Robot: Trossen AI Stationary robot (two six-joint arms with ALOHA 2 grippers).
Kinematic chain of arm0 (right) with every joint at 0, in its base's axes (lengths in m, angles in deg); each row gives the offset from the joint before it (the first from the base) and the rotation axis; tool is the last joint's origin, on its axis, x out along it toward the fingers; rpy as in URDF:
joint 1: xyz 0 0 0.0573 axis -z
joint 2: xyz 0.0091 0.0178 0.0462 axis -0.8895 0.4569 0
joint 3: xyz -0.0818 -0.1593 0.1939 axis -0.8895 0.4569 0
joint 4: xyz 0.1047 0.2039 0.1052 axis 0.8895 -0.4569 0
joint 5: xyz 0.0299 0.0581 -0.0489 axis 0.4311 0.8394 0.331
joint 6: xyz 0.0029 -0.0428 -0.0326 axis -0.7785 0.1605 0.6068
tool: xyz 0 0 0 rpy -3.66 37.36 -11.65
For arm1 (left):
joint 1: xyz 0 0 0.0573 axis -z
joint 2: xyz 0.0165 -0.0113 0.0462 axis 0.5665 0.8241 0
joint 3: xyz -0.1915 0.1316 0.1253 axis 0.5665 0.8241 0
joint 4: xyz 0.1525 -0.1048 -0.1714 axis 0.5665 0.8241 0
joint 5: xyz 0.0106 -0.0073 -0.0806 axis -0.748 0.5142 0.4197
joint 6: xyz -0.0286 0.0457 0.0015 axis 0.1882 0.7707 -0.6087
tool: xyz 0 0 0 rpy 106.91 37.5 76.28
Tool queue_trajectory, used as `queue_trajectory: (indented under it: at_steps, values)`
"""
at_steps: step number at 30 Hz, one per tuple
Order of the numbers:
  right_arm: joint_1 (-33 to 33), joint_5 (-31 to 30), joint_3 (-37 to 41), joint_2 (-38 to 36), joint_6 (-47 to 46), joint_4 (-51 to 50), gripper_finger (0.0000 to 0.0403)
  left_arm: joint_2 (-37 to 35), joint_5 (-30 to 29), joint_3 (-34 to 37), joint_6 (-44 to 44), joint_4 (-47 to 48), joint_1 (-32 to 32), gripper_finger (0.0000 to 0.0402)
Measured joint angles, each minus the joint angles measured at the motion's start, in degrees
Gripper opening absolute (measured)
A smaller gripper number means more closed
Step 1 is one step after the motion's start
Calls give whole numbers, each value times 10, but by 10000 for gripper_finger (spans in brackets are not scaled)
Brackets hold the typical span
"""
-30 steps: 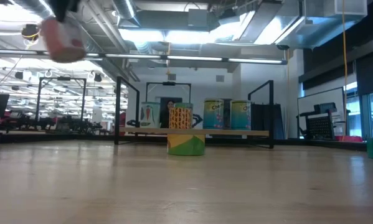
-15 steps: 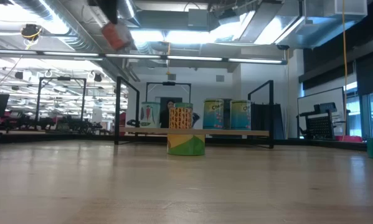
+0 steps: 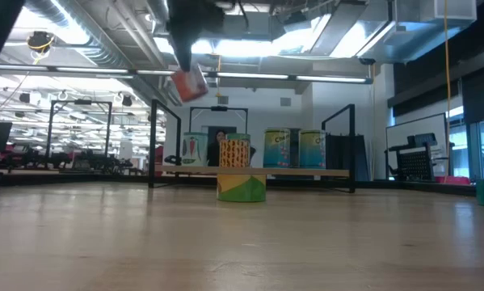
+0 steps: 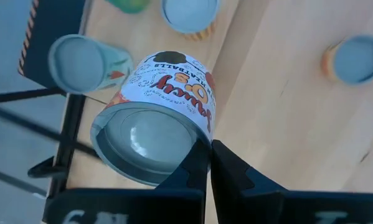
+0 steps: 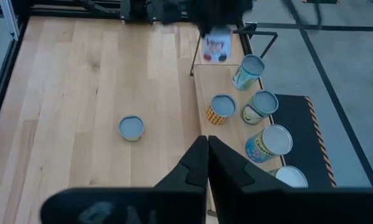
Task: Pick and place cans onto a shelf
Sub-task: Put the light red on the shelf aligned with the white can
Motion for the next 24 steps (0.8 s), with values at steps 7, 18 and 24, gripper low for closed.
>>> queue_trajectory:
  at_steps: [7, 18, 24]
  values:
    - [0, 0, 0, 0, -1, 0, 12, 75, 0, 0, 39, 1, -1, 0]
    - [0, 0, 0, 0, -1, 0, 12, 149, -5, 0, 73, 1, -7, 0]
    - [0, 0, 0, 0, -1, 0, 12, 168, -15, 0, 73, 2, -25, 0]
